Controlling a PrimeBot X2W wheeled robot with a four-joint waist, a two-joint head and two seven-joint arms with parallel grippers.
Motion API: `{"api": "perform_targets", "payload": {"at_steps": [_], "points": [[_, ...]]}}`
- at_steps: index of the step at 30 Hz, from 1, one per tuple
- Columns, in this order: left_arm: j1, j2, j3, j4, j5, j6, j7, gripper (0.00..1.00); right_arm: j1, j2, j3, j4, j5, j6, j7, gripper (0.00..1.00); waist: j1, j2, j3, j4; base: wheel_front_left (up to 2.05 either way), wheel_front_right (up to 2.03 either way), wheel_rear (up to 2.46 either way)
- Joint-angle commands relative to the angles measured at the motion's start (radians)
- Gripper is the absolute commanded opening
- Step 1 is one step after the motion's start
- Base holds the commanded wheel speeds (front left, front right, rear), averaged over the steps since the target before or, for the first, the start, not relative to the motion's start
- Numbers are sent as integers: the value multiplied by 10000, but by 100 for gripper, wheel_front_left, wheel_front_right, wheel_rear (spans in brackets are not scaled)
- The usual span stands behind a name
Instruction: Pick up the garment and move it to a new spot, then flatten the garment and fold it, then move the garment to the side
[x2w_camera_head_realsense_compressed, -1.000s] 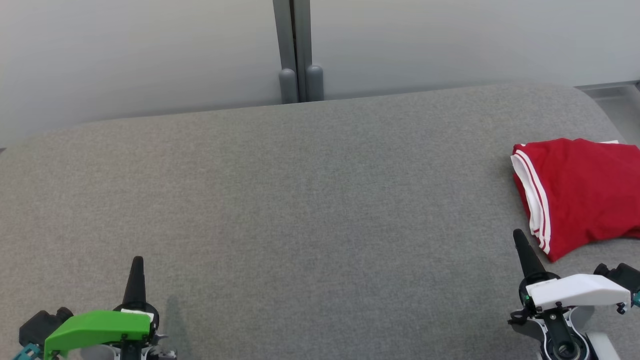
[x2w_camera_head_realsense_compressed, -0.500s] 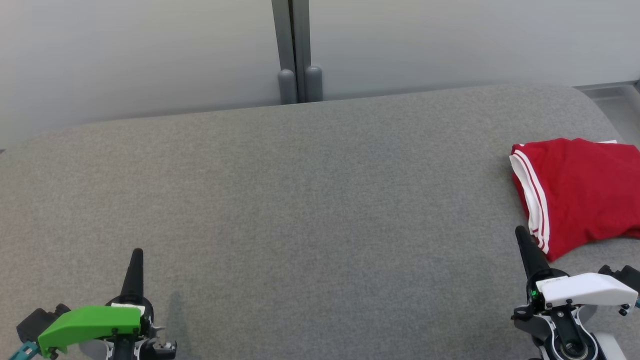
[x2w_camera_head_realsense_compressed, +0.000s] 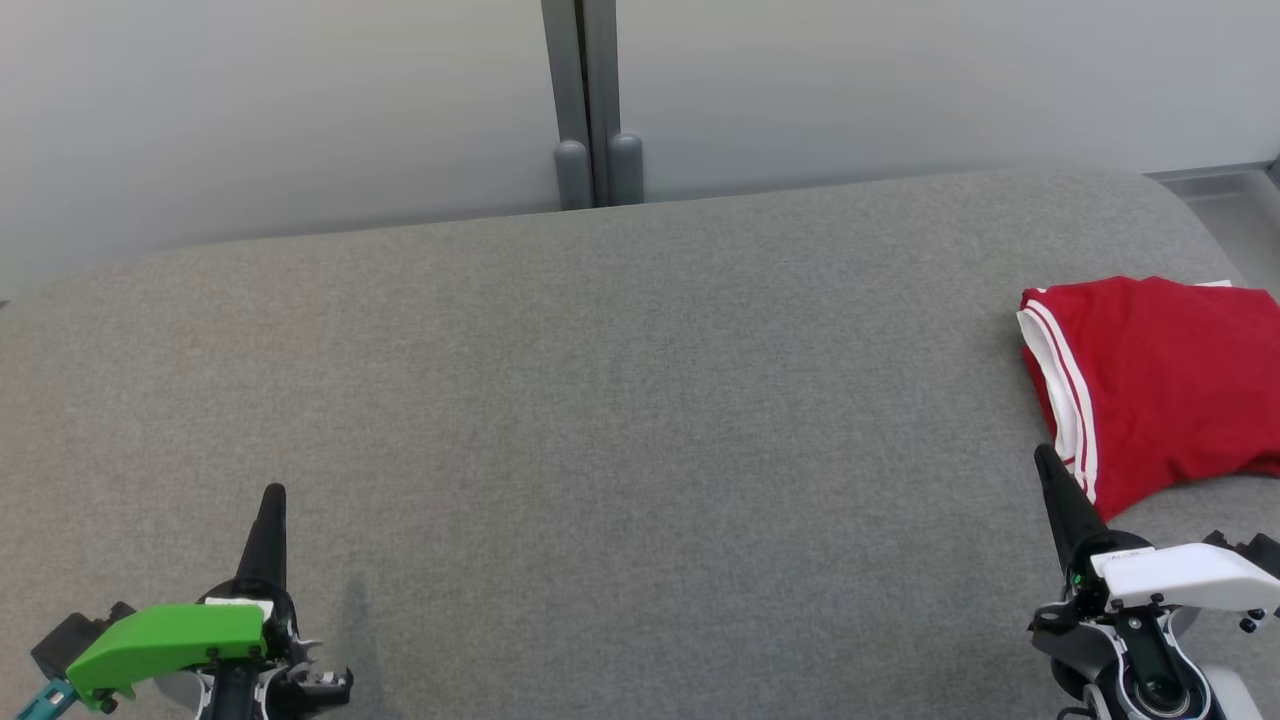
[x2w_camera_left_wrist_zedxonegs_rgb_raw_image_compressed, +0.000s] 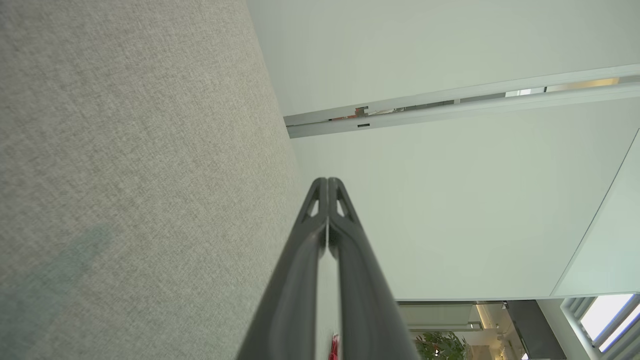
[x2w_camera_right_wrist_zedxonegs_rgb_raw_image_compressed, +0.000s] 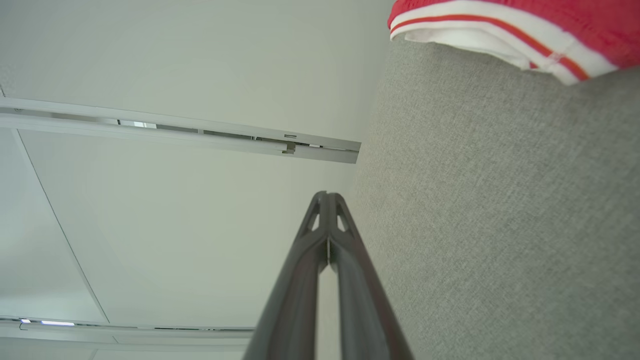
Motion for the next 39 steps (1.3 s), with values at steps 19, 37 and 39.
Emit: {"api": "perform_targets", "payload": {"at_steps": [19, 37, 39], "points": [[-327, 84, 124, -164, -1490, -61, 366, 0, 129, -67, -147, -288, 1455, -5, 400, 0, 0, -1, -23, -32, 0, 0, 0], [-289, 83, 125, -160, -1538, -63, 405, 0, 135, -67, -149, -298, 1518, -4, 417, 0, 0, -1, -25, -35, 0, 0, 0], [-289, 83, 124, -160, -1539, -63, 405, 0, 134, -67, -149, -298, 1518, -4, 416, 0, 0, -1, -25, -35, 0, 0, 0]]}}
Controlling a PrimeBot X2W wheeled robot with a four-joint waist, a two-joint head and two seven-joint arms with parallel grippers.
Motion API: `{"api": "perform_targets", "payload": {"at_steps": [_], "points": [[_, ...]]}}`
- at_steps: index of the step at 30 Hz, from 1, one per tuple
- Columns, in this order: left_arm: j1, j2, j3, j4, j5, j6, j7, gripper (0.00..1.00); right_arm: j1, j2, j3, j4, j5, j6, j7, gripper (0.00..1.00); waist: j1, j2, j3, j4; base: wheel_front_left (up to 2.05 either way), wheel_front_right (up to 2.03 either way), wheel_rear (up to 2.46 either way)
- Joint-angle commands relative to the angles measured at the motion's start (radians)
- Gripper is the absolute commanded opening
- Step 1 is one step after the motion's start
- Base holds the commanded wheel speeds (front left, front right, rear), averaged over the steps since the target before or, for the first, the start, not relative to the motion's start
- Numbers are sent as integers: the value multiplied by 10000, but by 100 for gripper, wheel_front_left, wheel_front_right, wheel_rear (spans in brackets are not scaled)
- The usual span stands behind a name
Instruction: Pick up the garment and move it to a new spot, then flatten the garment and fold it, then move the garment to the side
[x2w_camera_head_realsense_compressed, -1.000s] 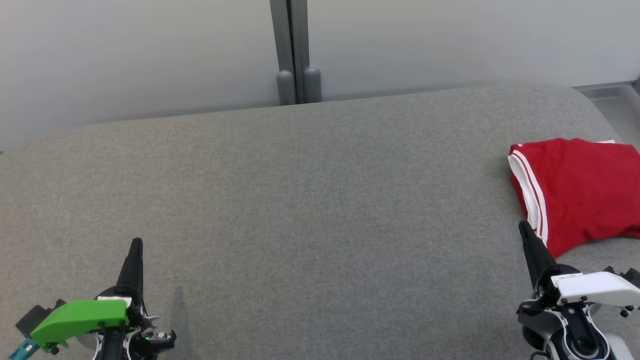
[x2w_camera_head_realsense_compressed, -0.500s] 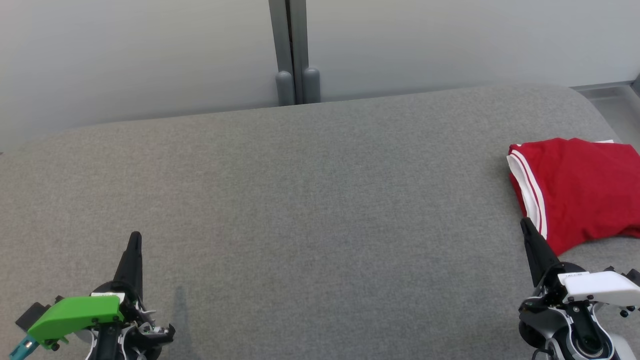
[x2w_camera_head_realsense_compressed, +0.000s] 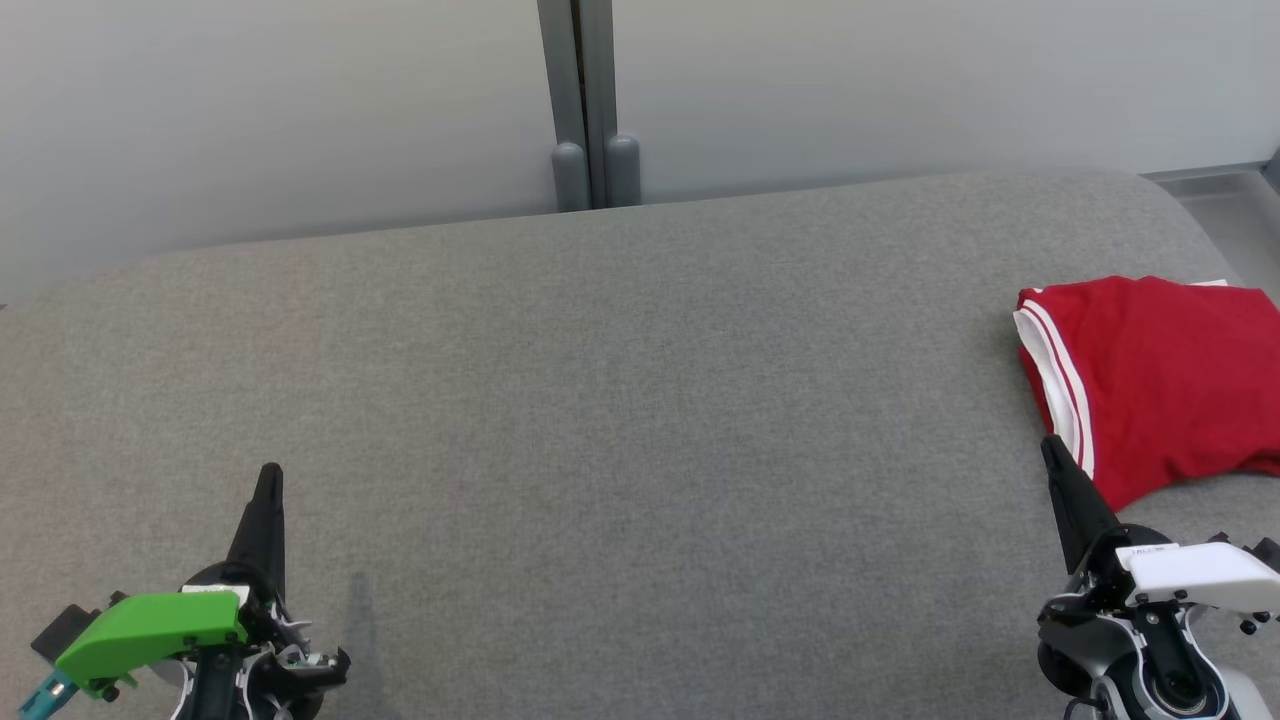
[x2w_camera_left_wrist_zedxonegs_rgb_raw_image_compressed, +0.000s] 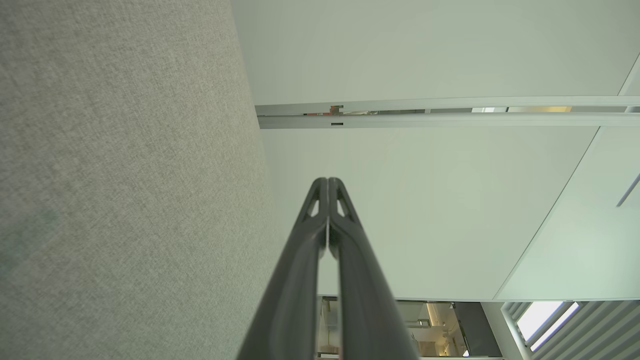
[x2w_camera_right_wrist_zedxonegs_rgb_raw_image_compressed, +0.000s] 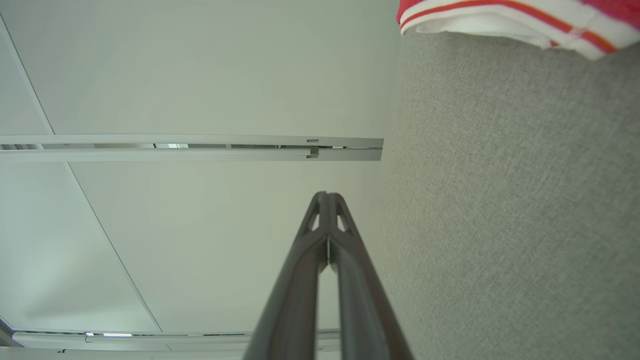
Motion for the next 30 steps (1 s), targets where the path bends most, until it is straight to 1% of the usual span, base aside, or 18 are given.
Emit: {"api": "perform_targets", "payload": {"at_steps": [1, 30], "points": [[-92, 69, 25, -12, -31, -61, 33, 0, 100, -56, -17, -33, 30, 0, 35, 0, 0, 0, 0, 1, 0, 0, 0], [-91, 70, 23, -14, -33, -61, 32, 0, 101, -54, -16, -34, 31, 0, 34, 0, 0, 0, 0, 1, 0, 0, 0]]}}
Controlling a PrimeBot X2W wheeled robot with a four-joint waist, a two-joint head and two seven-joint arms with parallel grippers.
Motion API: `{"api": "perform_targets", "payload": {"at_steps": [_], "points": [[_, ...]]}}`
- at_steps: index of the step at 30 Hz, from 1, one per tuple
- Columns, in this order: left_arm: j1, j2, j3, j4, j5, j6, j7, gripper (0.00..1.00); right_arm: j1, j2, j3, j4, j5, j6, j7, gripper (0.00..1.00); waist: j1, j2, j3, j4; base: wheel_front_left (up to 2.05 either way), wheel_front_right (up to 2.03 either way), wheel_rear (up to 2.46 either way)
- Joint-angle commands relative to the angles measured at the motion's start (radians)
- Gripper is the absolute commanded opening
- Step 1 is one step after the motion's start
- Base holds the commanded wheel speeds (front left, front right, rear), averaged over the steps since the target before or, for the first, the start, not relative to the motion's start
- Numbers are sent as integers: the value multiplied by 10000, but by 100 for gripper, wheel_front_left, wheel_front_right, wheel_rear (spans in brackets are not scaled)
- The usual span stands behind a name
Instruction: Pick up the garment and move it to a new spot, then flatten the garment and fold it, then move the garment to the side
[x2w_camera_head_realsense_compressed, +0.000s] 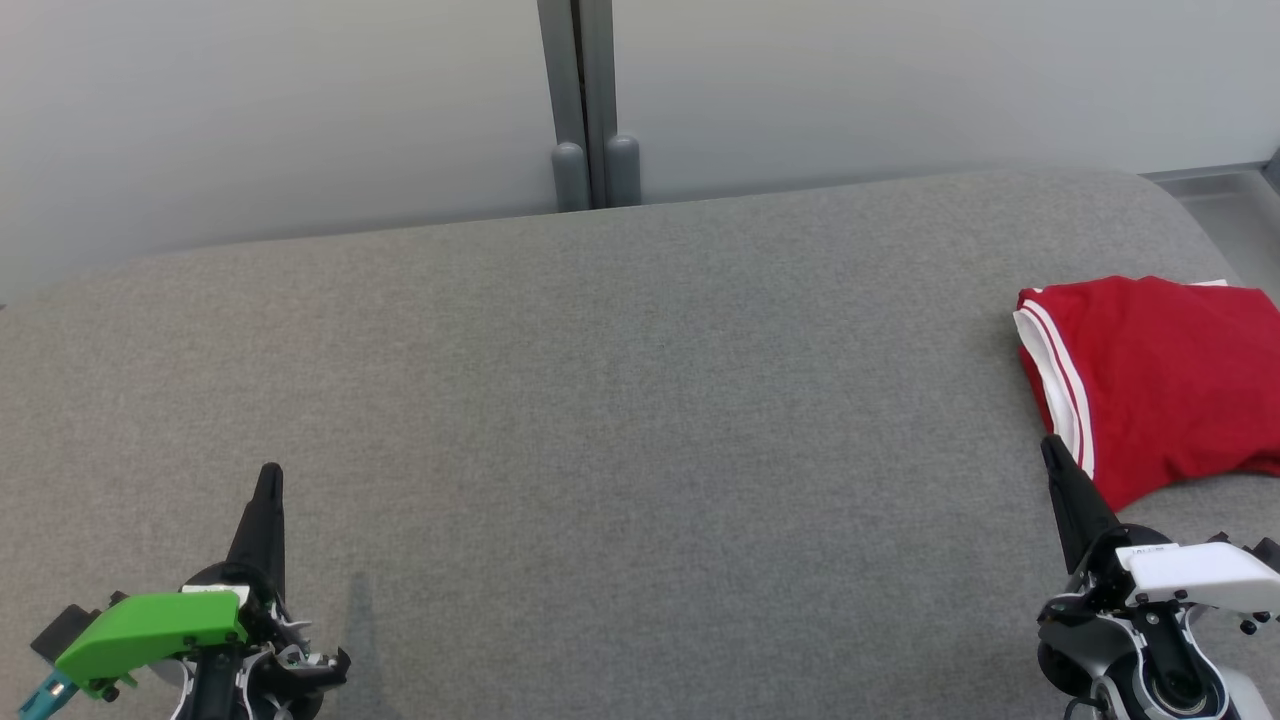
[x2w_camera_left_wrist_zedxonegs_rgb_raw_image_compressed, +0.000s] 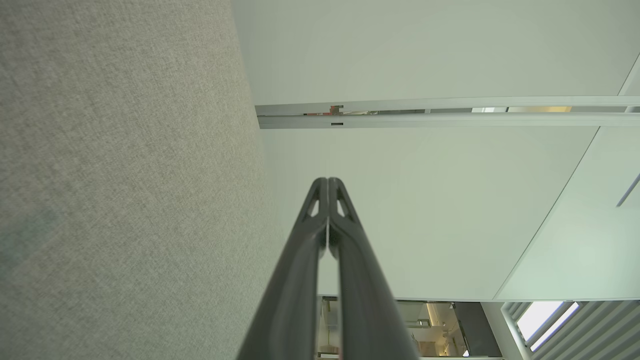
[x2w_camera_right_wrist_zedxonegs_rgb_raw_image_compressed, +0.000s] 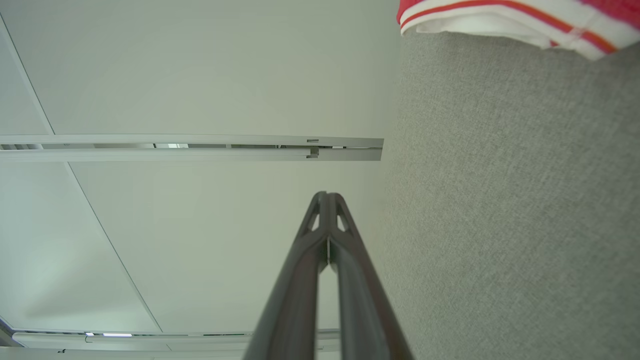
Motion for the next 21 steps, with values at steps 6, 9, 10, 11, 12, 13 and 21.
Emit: {"api": "perform_targets", "payload": {"at_steps": [6, 9, 10, 11, 12, 13, 21], "points": [[-91, 70, 22, -15, -33, -61, 31, 0, 101, -52, -15, -34, 31, 0, 34, 0, 0, -1, 0, 0, 0, 0, 0], [-91, 70, 22, -15, -33, -61, 31, 0, 101, -52, -15, -34, 31, 0, 33, 0, 0, -1, 0, 0, 0, 0, 0], [-91, 70, 22, -15, -33, -61, 31, 0, 101, -52, -15, -34, 31, 0, 33, 0, 0, -1, 0, 0, 0, 0, 0], [-91, 70, 22, -15, -33, -61, 31, 0, 101, -52, -15, -34, 31, 0, 33, 0, 0, -1, 0, 0, 0, 0, 0], [-91, 70, 22, -15, -33, -61, 31, 0, 101, -52, -15, -34, 31, 0, 33, 0, 0, -1, 0, 0, 0, 0, 0], [-91, 70, 22, -15, -33, -61, 31, 0, 101, -52, -15, -34, 31, 0, 33, 0, 0, -1, 0, 0, 0, 0, 0], [-91, 70, 22, -16, -34, -61, 31, 0, 101, -52, -15, -34, 32, 0, 33, 0, 0, -1, 0, 0, 0, 0, 0]]}}
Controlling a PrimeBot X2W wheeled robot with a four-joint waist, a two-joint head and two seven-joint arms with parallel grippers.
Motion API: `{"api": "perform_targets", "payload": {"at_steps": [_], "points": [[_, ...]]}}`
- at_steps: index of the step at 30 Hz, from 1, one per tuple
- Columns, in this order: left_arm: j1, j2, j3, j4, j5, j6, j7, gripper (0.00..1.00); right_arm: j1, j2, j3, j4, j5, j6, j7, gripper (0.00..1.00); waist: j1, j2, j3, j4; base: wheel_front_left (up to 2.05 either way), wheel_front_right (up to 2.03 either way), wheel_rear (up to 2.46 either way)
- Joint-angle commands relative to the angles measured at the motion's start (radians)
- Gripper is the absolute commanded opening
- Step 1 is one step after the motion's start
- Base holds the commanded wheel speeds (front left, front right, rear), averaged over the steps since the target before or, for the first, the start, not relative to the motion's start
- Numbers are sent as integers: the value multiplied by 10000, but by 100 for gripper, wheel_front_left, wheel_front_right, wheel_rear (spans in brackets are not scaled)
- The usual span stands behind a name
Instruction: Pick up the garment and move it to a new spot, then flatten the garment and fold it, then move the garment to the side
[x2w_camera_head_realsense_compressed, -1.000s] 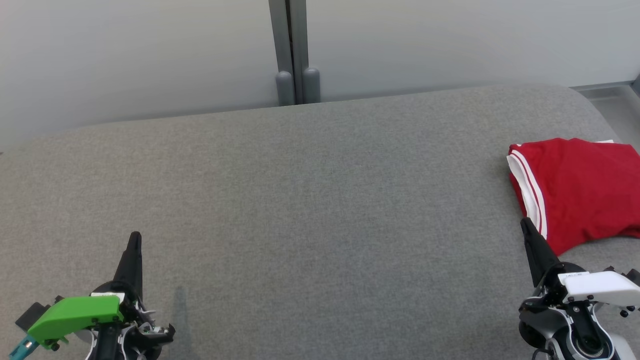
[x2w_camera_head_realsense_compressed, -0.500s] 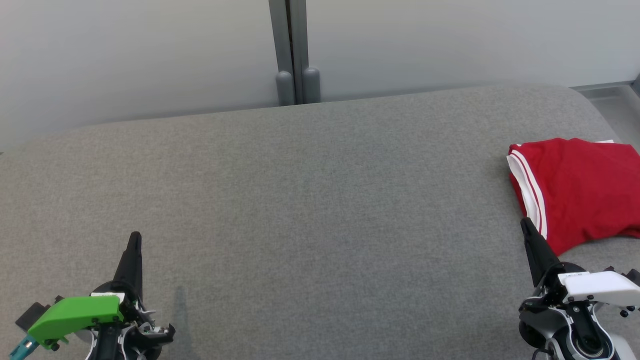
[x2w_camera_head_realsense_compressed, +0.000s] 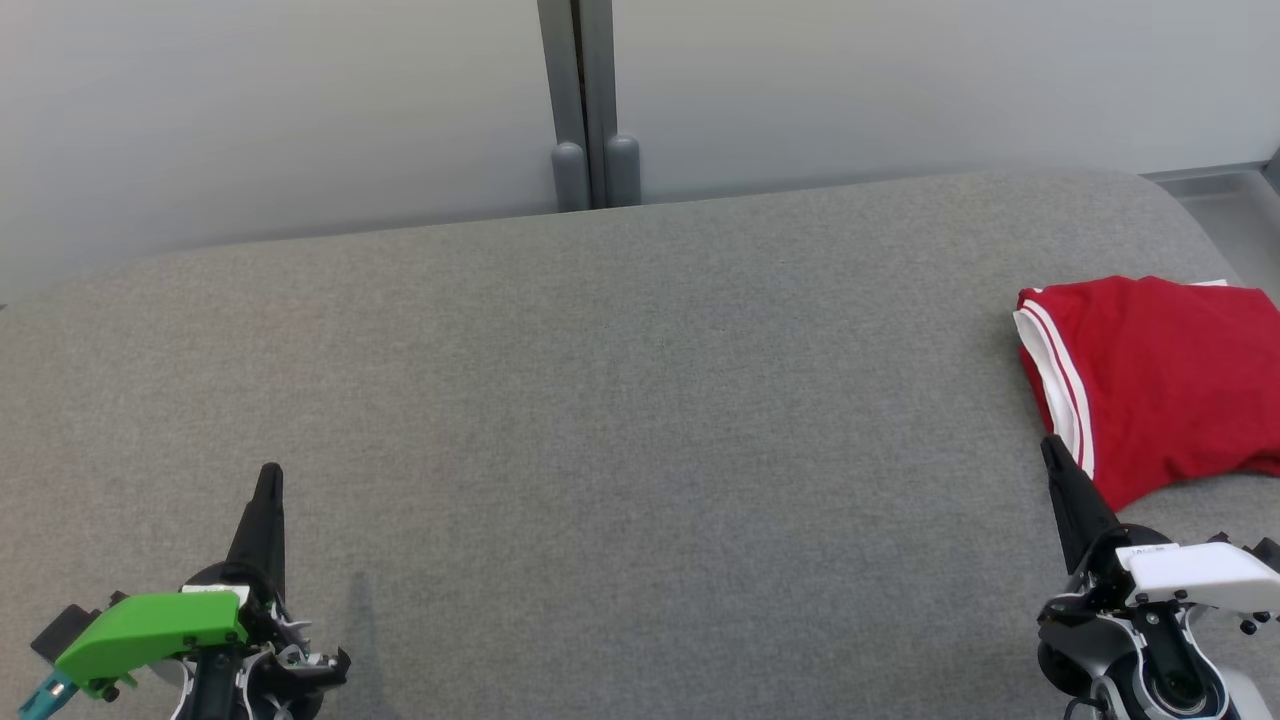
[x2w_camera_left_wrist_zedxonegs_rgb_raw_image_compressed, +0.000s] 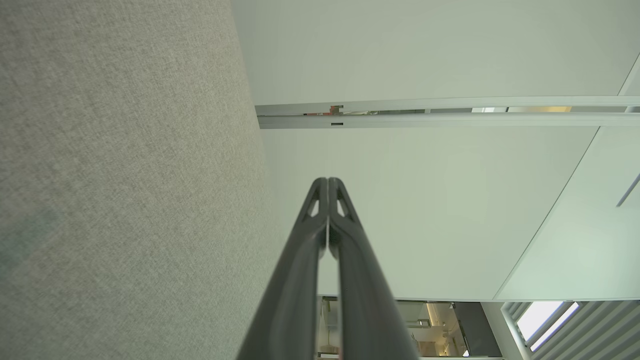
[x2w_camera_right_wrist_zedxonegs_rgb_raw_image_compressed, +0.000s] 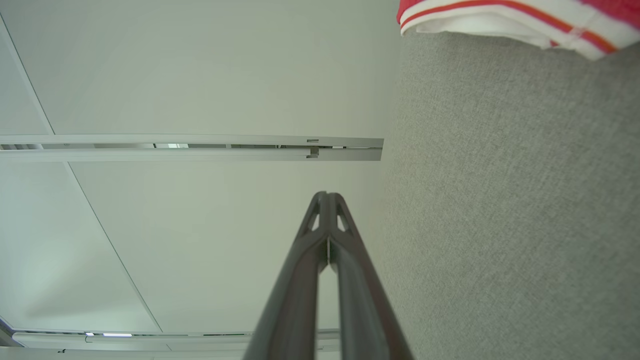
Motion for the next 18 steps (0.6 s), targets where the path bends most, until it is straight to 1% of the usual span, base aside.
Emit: {"api": "perform_targets", "payload": {"at_steps": [1, 18], "points": [[-91, 70, 22, -16, -34, -61, 31, 0, 101, -52, -15, -34, 32, 0, 33, 0, 0, -1, 0, 0, 0, 0, 0], [-91, 70, 21, -15, -34, -61, 30, 0, 102, -53, -14, -32, 32, 0, 33, 0, 0, -1, 0, 0, 0, 0, 0]]}}
